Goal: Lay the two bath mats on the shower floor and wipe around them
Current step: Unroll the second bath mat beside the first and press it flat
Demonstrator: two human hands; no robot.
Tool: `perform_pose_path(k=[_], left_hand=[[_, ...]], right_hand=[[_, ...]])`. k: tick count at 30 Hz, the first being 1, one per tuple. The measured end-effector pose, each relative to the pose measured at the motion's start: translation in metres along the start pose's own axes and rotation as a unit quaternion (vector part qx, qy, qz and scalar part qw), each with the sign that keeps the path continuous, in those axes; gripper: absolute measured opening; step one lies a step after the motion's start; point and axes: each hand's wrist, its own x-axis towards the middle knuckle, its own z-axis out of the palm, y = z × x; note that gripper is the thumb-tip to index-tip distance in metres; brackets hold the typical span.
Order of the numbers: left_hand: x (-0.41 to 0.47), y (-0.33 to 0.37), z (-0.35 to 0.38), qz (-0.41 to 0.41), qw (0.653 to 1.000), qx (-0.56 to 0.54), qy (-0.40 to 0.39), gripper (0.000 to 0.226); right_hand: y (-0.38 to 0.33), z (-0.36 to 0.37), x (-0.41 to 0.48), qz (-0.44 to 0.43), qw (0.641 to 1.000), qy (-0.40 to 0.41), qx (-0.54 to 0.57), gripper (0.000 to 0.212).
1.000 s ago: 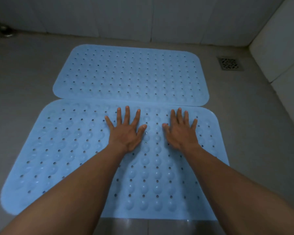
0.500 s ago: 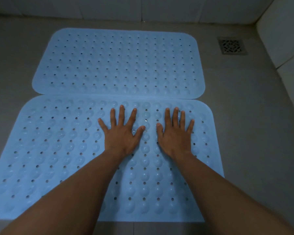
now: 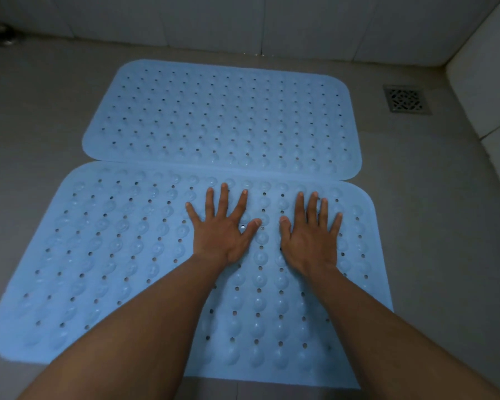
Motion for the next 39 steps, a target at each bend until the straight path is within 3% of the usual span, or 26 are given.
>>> perform_pose_path(k=[4,9,19,25,39], left_hand=[[0.001,-0.007,-0.016,0.022,0.996,-0.044,-0.072,0.071],[-0.046,-0.068,-0.026,0.059,0.995,-0.081,-0.014,0.069],[-0.126,-0.239,-0.019,-0.103,0.995,-0.005,0.003,0.069],[-0.126,-0.251,-0.003,-0.109,0.992,-0.030,0.058,0.069],[-0.125,-0.251,-0.004,-0.113,0.992,-0.007,0.048,0.067]], right_hand=[[-0.003,-0.007,-0.003,0.011,0.999,-0.031,-0.002,0.068],[-0.045,-0.021,-0.036,0.017,0.999,-0.045,0.025,0.069],[-0.219,0.015,-0.119,-0.165,0.983,-0.072,0.046,0.073],[-0.238,0.040,-0.132,-0.169,0.984,-0.060,0.018,0.070],[-0.243,0.033,-0.133,-0.159,0.984,-0.084,0.006,0.074]])
